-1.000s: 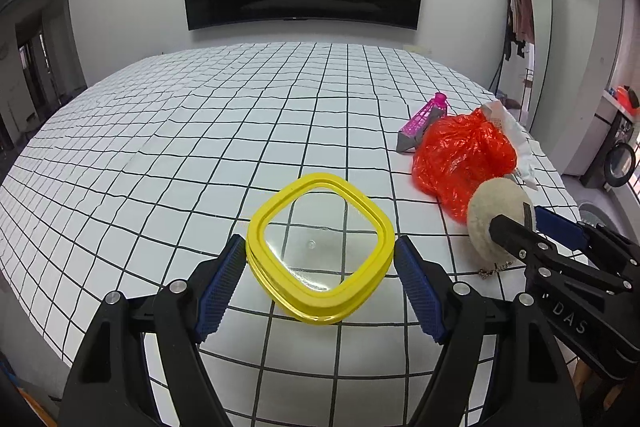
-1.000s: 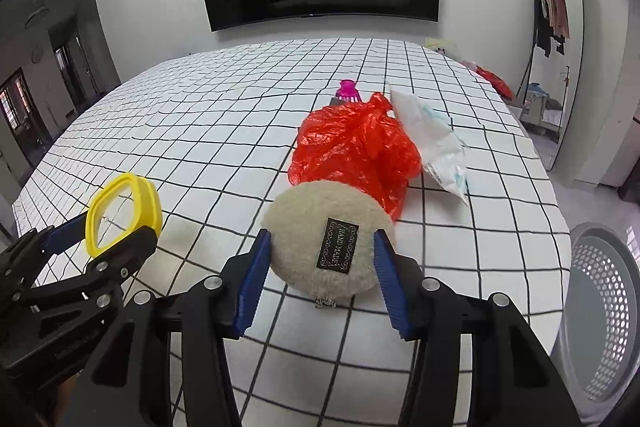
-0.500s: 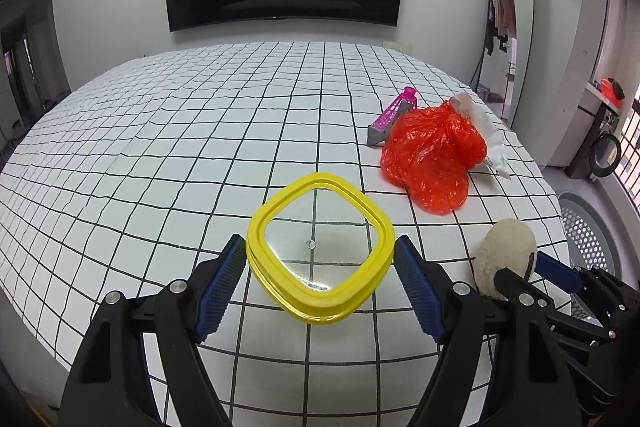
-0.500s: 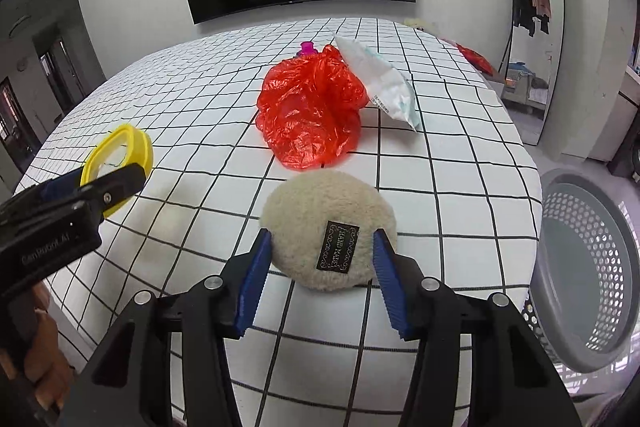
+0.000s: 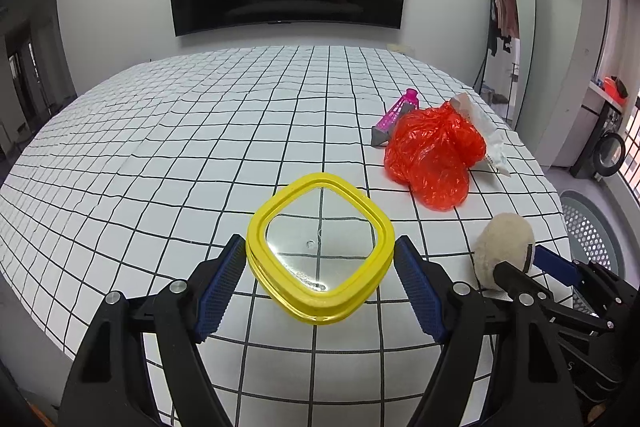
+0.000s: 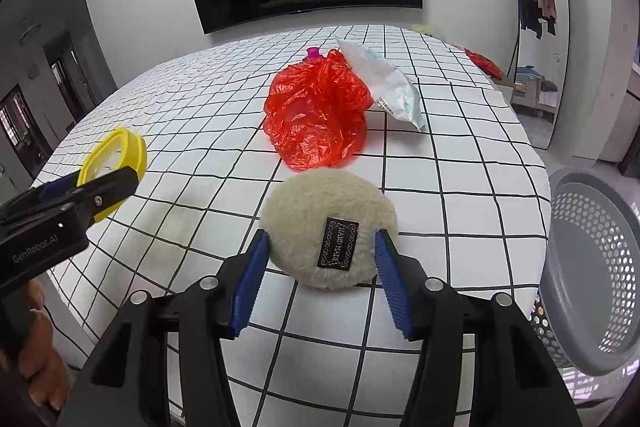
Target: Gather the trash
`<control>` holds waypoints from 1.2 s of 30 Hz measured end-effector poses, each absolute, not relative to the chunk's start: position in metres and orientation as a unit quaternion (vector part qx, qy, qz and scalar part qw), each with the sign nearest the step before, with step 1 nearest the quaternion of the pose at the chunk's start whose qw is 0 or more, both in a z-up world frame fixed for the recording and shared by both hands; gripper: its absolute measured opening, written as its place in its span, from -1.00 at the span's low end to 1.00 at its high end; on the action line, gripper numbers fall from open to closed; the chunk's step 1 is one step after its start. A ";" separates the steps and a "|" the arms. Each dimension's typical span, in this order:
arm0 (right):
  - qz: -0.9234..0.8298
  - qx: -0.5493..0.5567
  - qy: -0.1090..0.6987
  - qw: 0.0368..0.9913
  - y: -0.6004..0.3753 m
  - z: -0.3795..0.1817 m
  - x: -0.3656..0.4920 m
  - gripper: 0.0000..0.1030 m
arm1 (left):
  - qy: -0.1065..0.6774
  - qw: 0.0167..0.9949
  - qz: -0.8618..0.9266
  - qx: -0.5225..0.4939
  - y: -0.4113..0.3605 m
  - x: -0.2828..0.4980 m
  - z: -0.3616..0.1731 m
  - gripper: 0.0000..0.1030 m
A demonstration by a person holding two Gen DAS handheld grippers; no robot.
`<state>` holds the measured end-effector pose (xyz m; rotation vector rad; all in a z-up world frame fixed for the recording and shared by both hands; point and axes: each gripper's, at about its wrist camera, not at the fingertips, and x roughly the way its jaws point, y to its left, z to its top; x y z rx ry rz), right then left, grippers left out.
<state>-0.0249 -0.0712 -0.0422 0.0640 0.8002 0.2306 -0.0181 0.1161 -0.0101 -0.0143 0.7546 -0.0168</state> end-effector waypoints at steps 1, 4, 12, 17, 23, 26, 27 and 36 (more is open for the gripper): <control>0.112 0.032 0.387 0.915 -0.072 -0.041 -0.025 0.25 | 0.369 0.929 -0.009 -0.007 0.116 -0.018 -0.011 0.43; 0.103 0.030 0.387 0.916 -0.072 -0.041 -0.023 0.37 | 0.369 0.929 -0.010 -0.004 0.113 -0.018 -0.012 0.43; 0.101 0.019 0.401 0.910 -0.064 -0.050 -0.007 0.37 | 0.372 0.928 -0.016 0.000 0.110 -0.015 -0.015 0.43; 0.101 0.001 0.418 0.903 -0.053 -0.055 0.005 0.39 | 0.375 0.927 -0.015 -0.001 0.109 -0.013 -0.017 0.43; 0.098 0.000 0.414 0.905 -0.051 -0.054 0.007 0.31 | 0.377 0.926 -0.016 0.001 0.109 -0.013 -0.019 0.43; 0.101 0.007 0.414 0.905 -0.053 -0.054 0.006 0.18 | 0.378 0.926 -0.018 0.002 0.108 -0.013 -0.020 0.43; 0.102 0.010 0.414 0.904 -0.054 -0.054 0.005 0.16 | 0.378 0.925 -0.019 0.002 0.107 -0.013 -0.020 0.43; 0.109 0.040 0.404 0.908 -0.070 -0.045 -0.010 0.12 | 0.377 0.926 -0.027 0.012 0.095 -0.018 -0.017 0.43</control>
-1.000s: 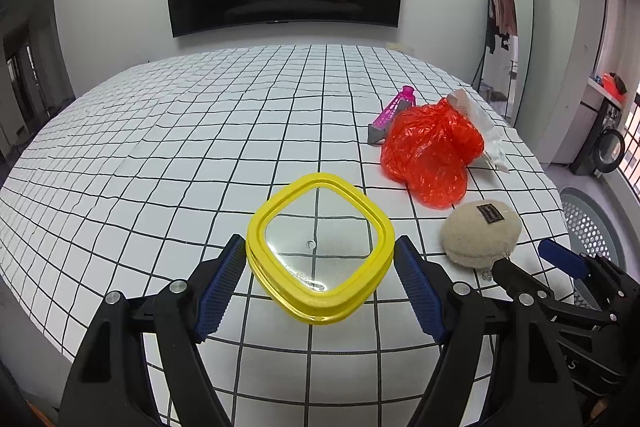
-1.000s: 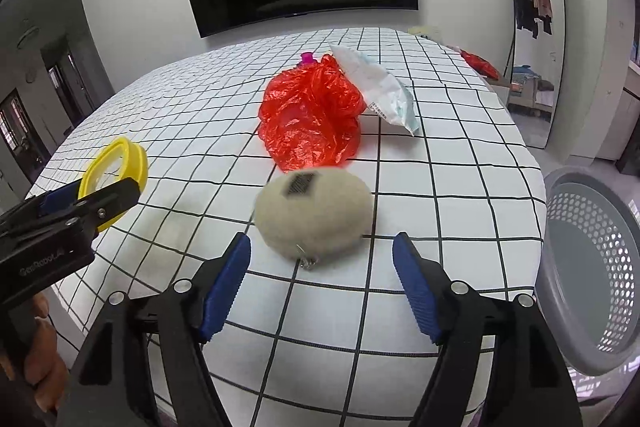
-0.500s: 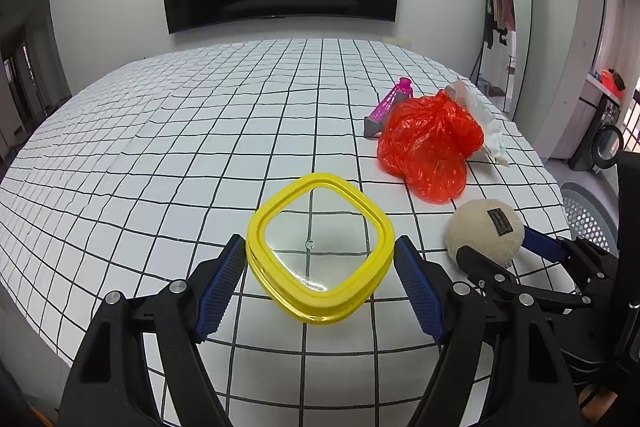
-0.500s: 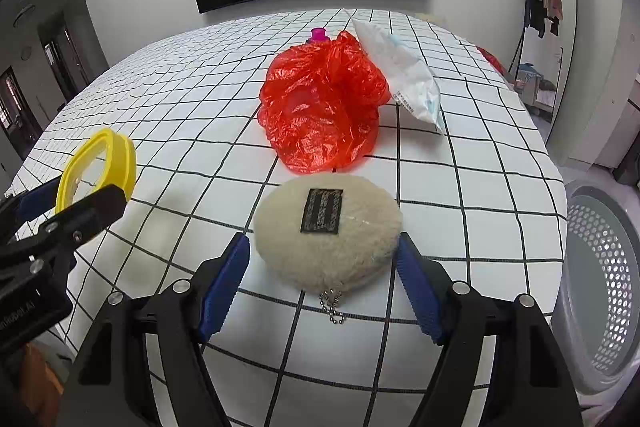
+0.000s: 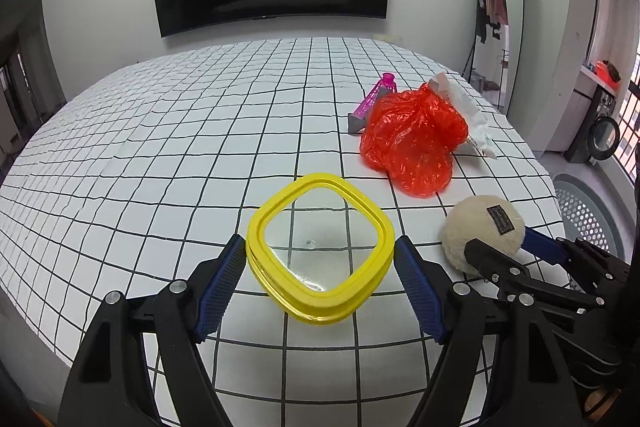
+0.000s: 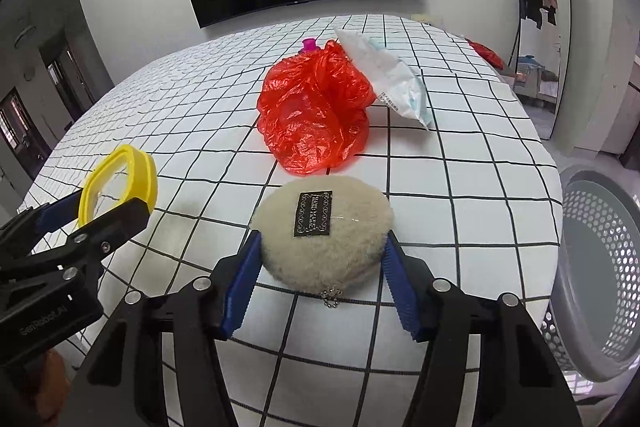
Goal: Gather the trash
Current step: 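Carry the lid and ball over the grey basket and open both grippers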
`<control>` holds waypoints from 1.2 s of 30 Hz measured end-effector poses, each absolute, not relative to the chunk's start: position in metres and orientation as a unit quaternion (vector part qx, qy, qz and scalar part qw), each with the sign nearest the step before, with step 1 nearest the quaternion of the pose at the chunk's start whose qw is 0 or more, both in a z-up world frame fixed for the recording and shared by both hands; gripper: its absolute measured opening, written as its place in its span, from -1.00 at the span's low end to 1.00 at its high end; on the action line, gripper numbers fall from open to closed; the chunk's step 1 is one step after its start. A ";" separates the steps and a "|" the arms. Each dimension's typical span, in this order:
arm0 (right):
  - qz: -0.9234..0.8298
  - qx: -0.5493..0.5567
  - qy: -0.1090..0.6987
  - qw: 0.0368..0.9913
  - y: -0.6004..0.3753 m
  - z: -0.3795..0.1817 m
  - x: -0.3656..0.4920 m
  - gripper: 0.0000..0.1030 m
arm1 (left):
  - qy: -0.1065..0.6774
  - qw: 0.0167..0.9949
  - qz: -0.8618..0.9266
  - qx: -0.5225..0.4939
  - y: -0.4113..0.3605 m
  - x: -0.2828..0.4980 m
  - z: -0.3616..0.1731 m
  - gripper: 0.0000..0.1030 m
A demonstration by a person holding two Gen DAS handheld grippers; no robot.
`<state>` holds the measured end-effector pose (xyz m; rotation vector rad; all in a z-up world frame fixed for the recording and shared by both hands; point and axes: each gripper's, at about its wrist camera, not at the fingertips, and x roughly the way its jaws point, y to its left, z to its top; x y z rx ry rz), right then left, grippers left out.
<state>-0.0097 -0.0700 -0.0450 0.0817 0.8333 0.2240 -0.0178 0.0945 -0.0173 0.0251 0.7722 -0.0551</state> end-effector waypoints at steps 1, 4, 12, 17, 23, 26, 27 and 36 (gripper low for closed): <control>0.108 0.043 0.401 0.909 -0.073 -0.043 -0.012 0.12 | 0.376 0.926 -0.028 0.014 0.092 -0.018 -0.017 0.43; 0.106 0.053 0.393 0.912 -0.083 -0.038 -0.019 0.12 | 0.375 0.926 -0.034 0.019 0.084 -0.020 -0.015 0.43; 0.088 0.072 0.382 0.917 -0.112 -0.030 -0.037 0.12 | 0.368 0.927 -0.056 0.035 0.057 -0.023 -0.008 0.43; 0.071 0.082 0.375 0.921 -0.136 -0.023 -0.046 0.12 | 0.366 0.926 -0.075 0.045 0.034 -0.023 -0.004 0.43; 0.039 0.098 0.367 0.924 -0.173 -0.016 -0.054 0.12 | 0.366 0.923 -0.108 0.056 -0.002 -0.018 0.001 0.43; 0.018 0.107 0.363 0.925 -0.196 -0.012 -0.059 0.12 | 0.366 0.920 -0.130 0.061 -0.025 -0.017 0.004 0.43; 0.009 0.111 0.362 0.926 -0.205 -0.012 -0.061 0.12 | 0.367 0.918 -0.138 0.064 -0.033 -0.017 0.005 0.43; -0.084 0.152 0.357 0.918 -0.288 -0.021 -0.081 0.12 | 0.357 0.904 -0.212 0.099 -0.111 -0.014 0.010 0.43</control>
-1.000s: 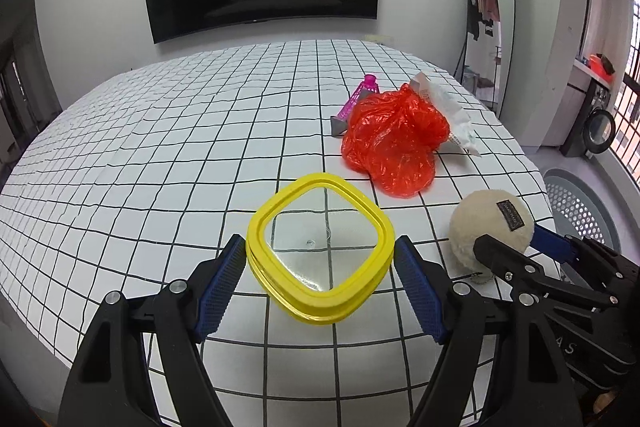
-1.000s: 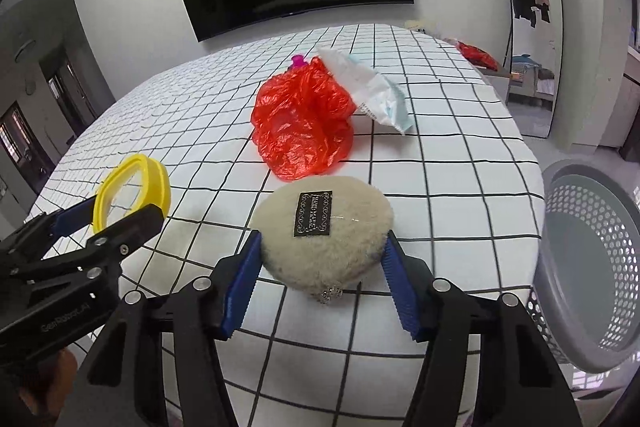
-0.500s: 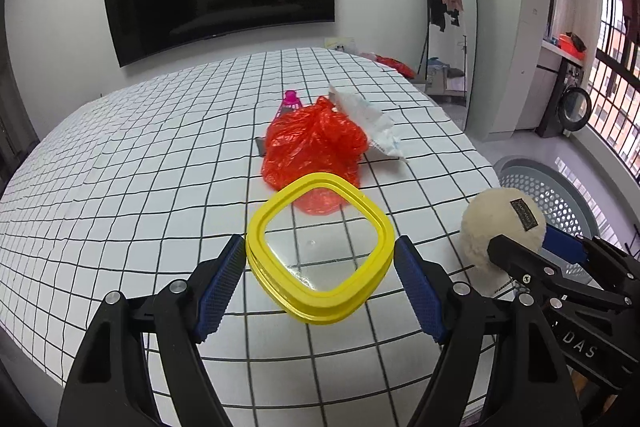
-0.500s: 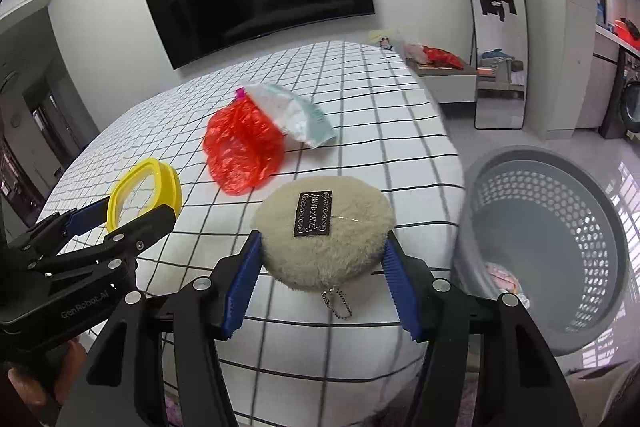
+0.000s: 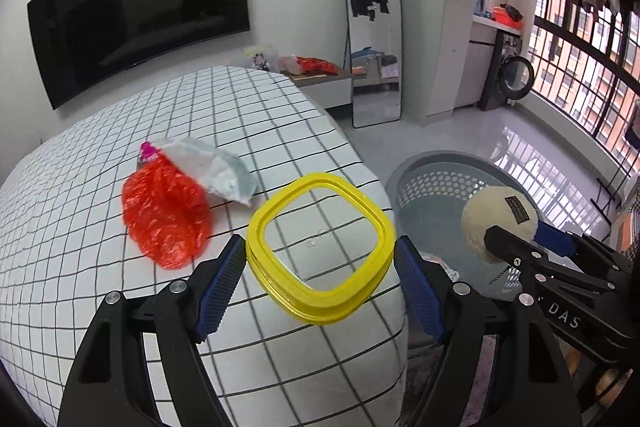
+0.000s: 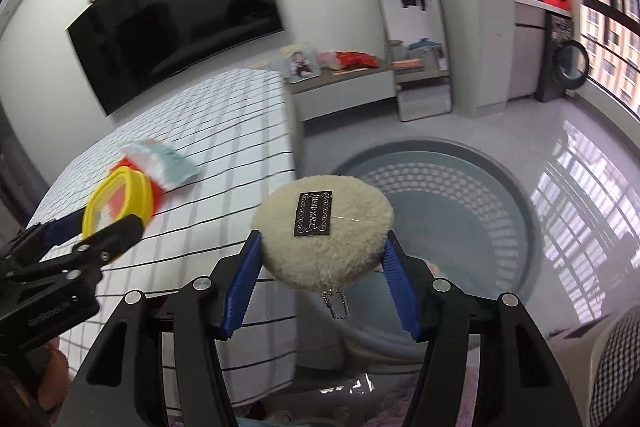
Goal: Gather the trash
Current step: 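Carry the lid and ball over the grey basket and open both grippers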
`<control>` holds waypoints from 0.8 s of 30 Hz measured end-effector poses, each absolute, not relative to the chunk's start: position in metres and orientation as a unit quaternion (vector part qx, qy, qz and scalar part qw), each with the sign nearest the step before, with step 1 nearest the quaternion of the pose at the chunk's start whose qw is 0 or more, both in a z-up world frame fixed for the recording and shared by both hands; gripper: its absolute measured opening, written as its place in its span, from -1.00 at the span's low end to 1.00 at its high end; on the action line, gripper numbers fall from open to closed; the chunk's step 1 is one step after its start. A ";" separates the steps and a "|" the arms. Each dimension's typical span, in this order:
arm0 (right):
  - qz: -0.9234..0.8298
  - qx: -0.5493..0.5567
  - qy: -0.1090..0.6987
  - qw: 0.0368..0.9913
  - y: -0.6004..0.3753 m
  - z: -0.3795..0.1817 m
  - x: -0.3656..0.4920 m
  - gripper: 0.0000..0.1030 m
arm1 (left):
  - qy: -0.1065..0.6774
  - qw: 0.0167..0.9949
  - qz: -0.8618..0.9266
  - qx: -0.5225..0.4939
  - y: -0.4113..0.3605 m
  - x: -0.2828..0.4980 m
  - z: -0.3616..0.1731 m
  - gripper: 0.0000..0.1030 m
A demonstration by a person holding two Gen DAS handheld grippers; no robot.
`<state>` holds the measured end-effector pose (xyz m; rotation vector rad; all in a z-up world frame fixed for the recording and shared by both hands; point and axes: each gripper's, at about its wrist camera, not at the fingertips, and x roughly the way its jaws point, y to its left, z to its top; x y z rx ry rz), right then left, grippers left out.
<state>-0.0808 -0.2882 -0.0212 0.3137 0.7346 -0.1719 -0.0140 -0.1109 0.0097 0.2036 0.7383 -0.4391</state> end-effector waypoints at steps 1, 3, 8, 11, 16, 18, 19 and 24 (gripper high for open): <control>-0.095 0.157 0.357 0.916 -0.298 -0.024 -0.083 0.12 | 0.358 0.902 -0.221 0.102 -0.120 -0.013 0.009 0.43; -0.114 0.167 0.354 0.913 -0.316 -0.026 -0.088 0.12 | 0.362 0.896 -0.235 0.109 -0.137 -0.008 0.006 0.43; -0.145 0.189 0.351 0.906 -0.350 -0.032 -0.097 0.12 | 0.366 0.883 -0.265 0.125 -0.179 0.000 -0.001 0.43; -0.153 0.195 0.351 0.903 -0.364 -0.038 -0.098 0.12 | 0.367 0.880 -0.271 0.131 -0.197 0.004 -0.007 0.44; -0.154 0.211 0.358 0.897 -0.381 -0.051 -0.094 0.12 | 0.382 0.872 -0.272 0.139 -0.223 0.010 -0.021 0.45; -0.154 0.215 0.360 0.895 -0.385 -0.055 -0.094 0.12 | 0.389 0.868 -0.273 0.144 -0.230 0.011 -0.027 0.45; -0.155 0.217 0.362 0.893 -0.388 -0.058 -0.093 0.12 | 0.392 0.866 -0.273 0.147 -0.233 0.012 -0.029 0.46; -0.155 0.228 0.358 0.892 -0.397 -0.062 -0.091 0.20 | 0.404 0.861 -0.271 0.150 -0.239 0.019 -0.038 0.49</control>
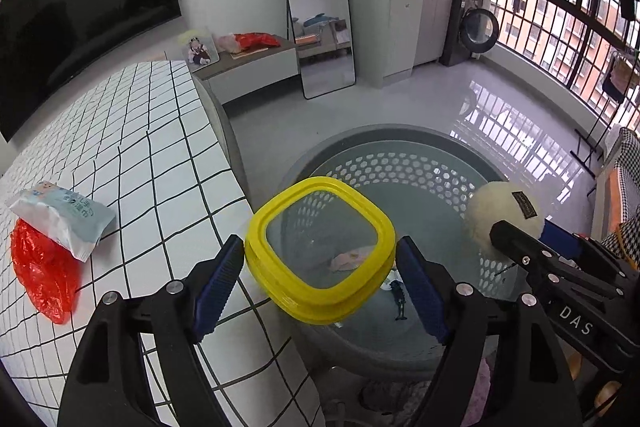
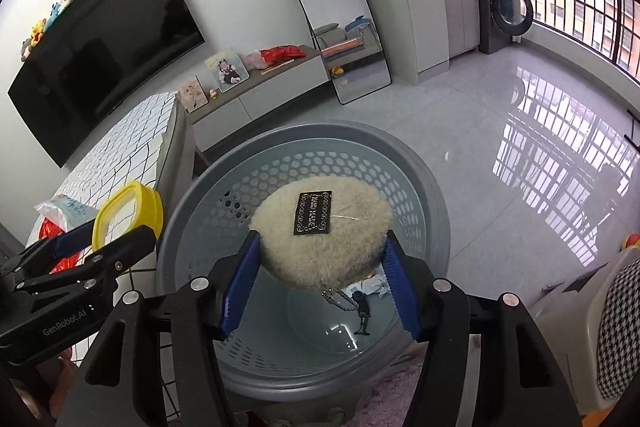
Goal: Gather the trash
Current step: 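Carry the lid and ball over the grey basket and open both grippers, then move both tools back toward the red bag and wipes packet on the table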
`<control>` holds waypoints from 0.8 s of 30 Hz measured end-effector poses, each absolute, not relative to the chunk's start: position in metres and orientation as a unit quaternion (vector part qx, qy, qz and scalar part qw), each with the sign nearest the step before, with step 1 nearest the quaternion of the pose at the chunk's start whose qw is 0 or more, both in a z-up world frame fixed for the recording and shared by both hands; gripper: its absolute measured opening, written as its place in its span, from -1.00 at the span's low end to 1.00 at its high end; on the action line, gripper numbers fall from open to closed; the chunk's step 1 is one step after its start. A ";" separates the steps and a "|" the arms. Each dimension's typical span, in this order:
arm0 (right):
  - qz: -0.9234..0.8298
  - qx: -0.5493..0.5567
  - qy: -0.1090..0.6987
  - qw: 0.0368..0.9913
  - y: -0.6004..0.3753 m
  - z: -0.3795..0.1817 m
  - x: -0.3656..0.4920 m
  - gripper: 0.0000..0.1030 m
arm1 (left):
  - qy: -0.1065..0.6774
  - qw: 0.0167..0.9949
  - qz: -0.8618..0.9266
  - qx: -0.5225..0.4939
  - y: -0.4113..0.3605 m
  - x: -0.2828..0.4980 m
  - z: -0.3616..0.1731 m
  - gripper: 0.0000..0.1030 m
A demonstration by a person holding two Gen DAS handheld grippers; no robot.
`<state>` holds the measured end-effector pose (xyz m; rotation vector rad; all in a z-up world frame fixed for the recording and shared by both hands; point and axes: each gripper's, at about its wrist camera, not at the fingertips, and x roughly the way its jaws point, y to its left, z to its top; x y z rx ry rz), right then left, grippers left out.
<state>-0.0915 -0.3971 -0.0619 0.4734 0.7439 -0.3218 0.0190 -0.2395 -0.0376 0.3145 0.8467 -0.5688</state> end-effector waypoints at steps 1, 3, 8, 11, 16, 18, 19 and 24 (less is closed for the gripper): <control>-0.156 0.229 0.357 0.892 -0.399 -0.062 -0.092 0.29 | 0.406 0.860 -0.270 0.150 -0.240 0.020 -0.039 0.50; -0.158 0.228 0.354 0.893 -0.400 -0.062 -0.094 0.36 | 0.409 0.859 -0.269 0.150 -0.241 0.020 -0.042 0.55; -0.160 0.232 0.358 0.890 -0.398 -0.066 -0.093 0.37 | 0.409 0.859 -0.267 0.153 -0.242 0.020 -0.043 0.60; -0.159 0.234 0.361 0.889 -0.396 -0.069 -0.094 0.37 | 0.408 0.859 -0.267 0.156 -0.242 0.018 -0.044 0.60; -0.160 0.236 0.364 0.887 -0.396 -0.070 -0.095 0.37 | 0.408 0.859 -0.267 0.155 -0.241 0.017 -0.045 0.60; -0.161 0.236 0.364 0.887 -0.396 -0.070 -0.096 0.37 | 0.408 0.859 -0.268 0.155 -0.240 0.016 -0.046 0.60; -0.161 0.236 0.364 0.887 -0.396 -0.070 -0.097 0.37 | 0.408 0.859 -0.268 0.155 -0.239 0.016 -0.046 0.60; -0.160 0.236 0.364 0.887 -0.394 -0.069 -0.098 0.36 | 0.407 0.860 -0.266 0.155 -0.238 0.014 -0.046 0.60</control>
